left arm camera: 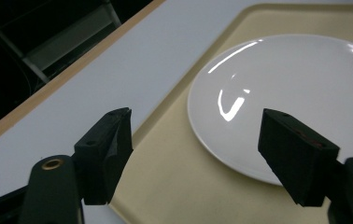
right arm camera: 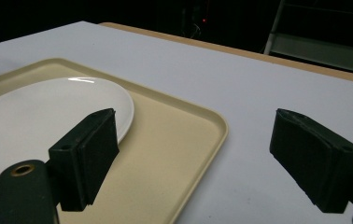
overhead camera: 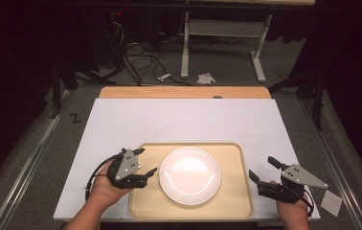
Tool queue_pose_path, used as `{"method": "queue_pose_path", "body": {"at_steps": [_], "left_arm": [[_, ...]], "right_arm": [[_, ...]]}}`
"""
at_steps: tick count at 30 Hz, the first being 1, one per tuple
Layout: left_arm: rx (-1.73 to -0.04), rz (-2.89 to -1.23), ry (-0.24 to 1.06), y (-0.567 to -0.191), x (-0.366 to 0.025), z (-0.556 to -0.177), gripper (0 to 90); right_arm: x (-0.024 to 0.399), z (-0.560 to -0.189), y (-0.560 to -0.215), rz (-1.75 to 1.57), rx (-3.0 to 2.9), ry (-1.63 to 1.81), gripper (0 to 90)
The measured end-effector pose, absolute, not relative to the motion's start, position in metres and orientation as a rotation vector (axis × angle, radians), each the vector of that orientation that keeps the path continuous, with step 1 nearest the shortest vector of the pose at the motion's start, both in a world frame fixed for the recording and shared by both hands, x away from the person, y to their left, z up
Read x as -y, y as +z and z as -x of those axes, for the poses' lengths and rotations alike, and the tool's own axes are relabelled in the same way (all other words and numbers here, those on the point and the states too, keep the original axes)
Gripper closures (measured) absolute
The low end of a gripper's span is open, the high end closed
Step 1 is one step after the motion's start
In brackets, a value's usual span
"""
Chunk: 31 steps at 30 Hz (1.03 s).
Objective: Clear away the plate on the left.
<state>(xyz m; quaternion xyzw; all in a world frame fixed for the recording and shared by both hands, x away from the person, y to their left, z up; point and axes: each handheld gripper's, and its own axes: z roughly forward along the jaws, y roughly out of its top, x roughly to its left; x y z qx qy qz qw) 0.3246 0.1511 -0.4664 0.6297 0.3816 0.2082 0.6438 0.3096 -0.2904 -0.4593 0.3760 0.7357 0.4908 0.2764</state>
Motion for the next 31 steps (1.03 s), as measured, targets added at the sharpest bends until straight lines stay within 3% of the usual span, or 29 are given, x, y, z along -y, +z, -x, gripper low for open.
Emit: {"method": "queue_pose_path", "body": {"at_steps": [3,5,9,14,31], "left_arm": [[-0.914,-1.386,0.465,-0.461,-0.171,-0.331,21.8],[-0.965,-1.250,0.440,-0.456,-0.178,-0.334,19.3],[-1.023,-1.199,0.482,-0.451,-0.201,-0.335,15.1],[-1.078,-1.151,0.553,-0.450,-0.225,-0.334,0.0],[-1.077,-1.131,0.586,-0.452,-0.231,-0.333,0.4]], "right_arm": [[0.290,-0.309,-0.459,-1.010,-1.976,1.321,16.2],[0.291,-0.309,-0.459,-1.011,-1.977,1.322,16.2],[0.291,-0.309,-0.459,-1.018,-1.974,1.324,16.2],[0.293,-0.308,-0.459,-1.020,-1.965,1.329,16.2],[0.293,-0.310,-0.460,-1.036,-1.965,1.328,16.2]]}}
